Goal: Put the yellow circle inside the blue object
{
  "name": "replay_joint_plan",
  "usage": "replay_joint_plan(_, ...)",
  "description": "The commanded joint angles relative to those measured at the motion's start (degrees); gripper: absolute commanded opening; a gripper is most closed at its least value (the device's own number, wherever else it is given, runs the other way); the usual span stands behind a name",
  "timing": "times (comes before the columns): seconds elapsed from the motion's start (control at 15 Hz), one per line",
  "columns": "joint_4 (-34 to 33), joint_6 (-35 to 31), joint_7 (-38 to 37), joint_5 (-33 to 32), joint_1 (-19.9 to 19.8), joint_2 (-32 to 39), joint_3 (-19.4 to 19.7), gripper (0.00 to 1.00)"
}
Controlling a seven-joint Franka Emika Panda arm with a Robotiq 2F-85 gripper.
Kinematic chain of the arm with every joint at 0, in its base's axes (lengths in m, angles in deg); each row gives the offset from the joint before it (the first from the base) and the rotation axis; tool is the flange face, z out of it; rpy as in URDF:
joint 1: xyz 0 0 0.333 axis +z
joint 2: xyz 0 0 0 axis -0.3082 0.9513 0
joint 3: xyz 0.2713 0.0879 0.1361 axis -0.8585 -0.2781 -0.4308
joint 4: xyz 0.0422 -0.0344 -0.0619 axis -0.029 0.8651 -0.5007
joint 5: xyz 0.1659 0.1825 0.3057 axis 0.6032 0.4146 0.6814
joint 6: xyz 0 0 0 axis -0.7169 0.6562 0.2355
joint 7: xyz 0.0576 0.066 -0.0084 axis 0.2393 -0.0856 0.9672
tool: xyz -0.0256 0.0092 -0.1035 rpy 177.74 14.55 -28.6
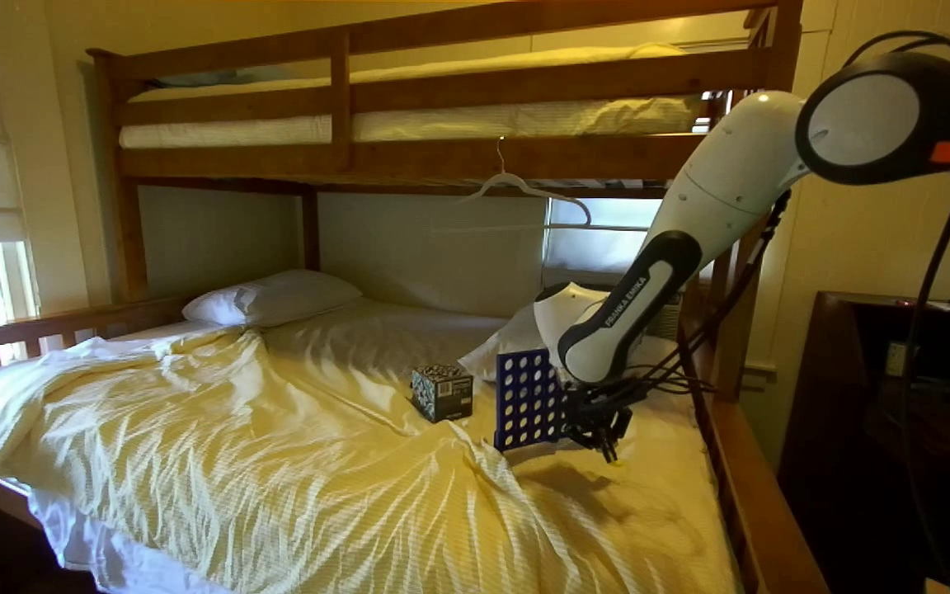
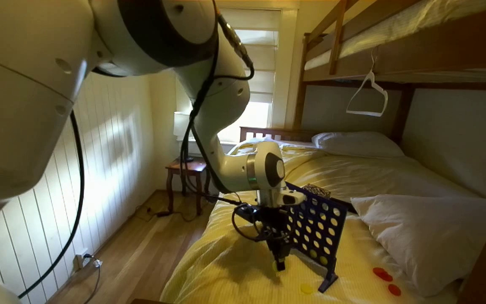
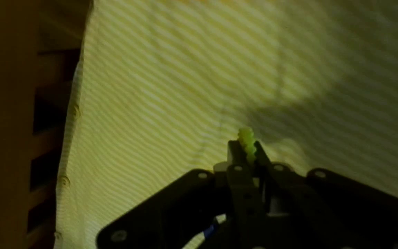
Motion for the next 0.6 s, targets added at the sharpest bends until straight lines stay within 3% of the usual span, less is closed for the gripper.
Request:
replay_joint_plan(0.0,6.54,-0.15,0.98,4.89,-3.18,-8.08,-1.85,0.07)
replay_joint_plan(0.07,7.45,-0.55,0.37,5.82,-3.68,-9.46,-1.88,0.02)
replay_joint_plan(0.53,13.65,-5.77,-1.71,12.02,-6.19,-18.84,-2.89,0.02)
